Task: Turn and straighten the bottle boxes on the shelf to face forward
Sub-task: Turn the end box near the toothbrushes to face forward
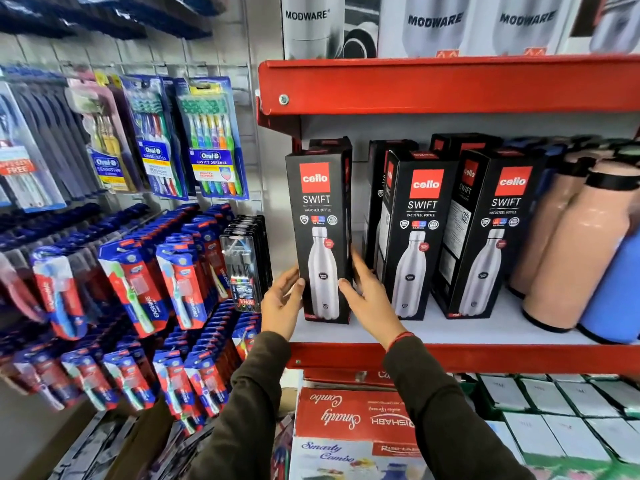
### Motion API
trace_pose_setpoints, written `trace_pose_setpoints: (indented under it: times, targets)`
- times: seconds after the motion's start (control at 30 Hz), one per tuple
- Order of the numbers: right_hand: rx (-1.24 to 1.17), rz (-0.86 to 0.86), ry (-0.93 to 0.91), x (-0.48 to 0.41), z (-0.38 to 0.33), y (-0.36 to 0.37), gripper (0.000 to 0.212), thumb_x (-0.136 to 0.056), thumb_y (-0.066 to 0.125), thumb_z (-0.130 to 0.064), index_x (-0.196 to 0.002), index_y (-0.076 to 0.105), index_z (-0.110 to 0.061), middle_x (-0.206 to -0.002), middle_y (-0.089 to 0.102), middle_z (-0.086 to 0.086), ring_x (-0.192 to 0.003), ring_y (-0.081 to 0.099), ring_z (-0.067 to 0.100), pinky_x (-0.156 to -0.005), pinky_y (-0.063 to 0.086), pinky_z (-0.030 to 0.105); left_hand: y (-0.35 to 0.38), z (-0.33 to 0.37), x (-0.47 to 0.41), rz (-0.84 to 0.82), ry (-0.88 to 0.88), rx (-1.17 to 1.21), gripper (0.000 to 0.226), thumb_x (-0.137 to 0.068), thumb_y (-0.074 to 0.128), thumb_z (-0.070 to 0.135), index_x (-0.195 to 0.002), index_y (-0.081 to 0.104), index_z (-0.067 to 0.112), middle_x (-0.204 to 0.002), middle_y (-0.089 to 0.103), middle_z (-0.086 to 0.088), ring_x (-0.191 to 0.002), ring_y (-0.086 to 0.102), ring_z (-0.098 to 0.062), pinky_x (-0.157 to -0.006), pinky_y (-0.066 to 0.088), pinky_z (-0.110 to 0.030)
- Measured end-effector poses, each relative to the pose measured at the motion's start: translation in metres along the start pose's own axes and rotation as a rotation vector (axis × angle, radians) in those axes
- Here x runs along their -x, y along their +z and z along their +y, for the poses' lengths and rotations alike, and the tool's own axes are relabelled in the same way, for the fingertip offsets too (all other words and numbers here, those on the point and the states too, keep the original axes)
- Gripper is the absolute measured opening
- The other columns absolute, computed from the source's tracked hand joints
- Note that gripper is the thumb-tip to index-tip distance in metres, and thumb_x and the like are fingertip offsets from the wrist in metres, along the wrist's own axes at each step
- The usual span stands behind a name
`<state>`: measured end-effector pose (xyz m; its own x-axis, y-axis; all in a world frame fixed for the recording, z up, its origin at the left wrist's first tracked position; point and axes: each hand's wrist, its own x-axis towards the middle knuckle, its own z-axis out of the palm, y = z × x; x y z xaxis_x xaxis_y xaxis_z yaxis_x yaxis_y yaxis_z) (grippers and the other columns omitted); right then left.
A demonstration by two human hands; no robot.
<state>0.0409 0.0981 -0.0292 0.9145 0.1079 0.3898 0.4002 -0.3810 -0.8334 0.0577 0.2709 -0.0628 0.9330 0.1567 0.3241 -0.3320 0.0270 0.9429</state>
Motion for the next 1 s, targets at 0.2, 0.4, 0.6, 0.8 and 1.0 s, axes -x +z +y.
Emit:
trace_pose_setpoints:
  times: [0.2, 0.4, 0.6, 0.8, 1.0]
  targets:
    - [-0.001, 0.024, -0.012, 0.001, 0.005, 0.004, 0.066, -0.102, 0.044, -0.008, -0.156, 0.015, -0.033, -0.155, 0.036, -0.008, -0.138, 0.03, -0.003, -0.103, 0.019, -0.004, 0.007, 0.002, 0.005, 0.005, 0.026, -0.039, 0.037, -0.097, 0.056, 0.011, -0.134, 0.055, 0.008, -0.133, 0.062, -0.011, -0.126, 0.058, -0.025, -0.107, 0.046, -0.053]
    - [0.036, 0.122, -0.009, 0.0, 0.01, 0.01, 0.067, -0.101, 0.044, -0.007, -0.155, 0.018, -0.036, -0.136, 0.052, -0.007, -0.107, 0.054, -0.008, -0.093, 0.035, 0.0, 0.013, 0.005, 0.008, 0.035, 0.032, -0.077, 0.033, -0.097, 0.056, 0.015, -0.129, 0.059, 0.013, -0.129, 0.065, -0.005, -0.123, 0.06, -0.021, -0.105, 0.049, -0.052]
    - [-0.097, 0.303, -0.008, 0.009, 0.012, 0.02, 0.045, -0.101, 0.051, -0.018, -0.145, 0.046, -0.025, -0.129, 0.054, -0.016, -0.125, 0.055, 0.005, -0.11, 0.041, 0.026, 0.016, 0.011, 0.012, 0.056, -0.031, -0.039, 0.025, -0.094, 0.062, 0.022, -0.118, 0.063, 0.028, -0.12, 0.068, 0.005, -0.117, 0.064, -0.015, -0.105, 0.049, -0.049]
    - [-0.114, 0.289, 0.051, 0.015, 0.009, 0.017, 0.043, -0.102, 0.051, -0.027, -0.145, 0.048, -0.022, -0.113, 0.056, -0.029, -0.093, 0.058, -0.02, -0.084, 0.039, -0.002, 0.016, 0.017, 0.018, 0.08, -0.039, -0.055, 0.031, -0.094, 0.062, 0.024, -0.124, 0.063, 0.016, -0.123, 0.068, -0.003, -0.117, 0.064, -0.017, -0.104, 0.05, -0.05]
    - [-0.139, 0.301, 0.064, 0.033, 0.002, 0.012, 0.042, -0.1, 0.056, -0.027, -0.141, 0.052, -0.018, -0.106, 0.047, -0.045, -0.091, 0.054, -0.03, -0.08, 0.039, -0.005, 0.012, 0.02, 0.036, 0.102, -0.026, -0.032, 0.029, -0.092, 0.065, 0.027, -0.12, 0.066, 0.02, -0.12, 0.071, -0.003, -0.116, 0.065, -0.016, -0.101, 0.052, -0.051]
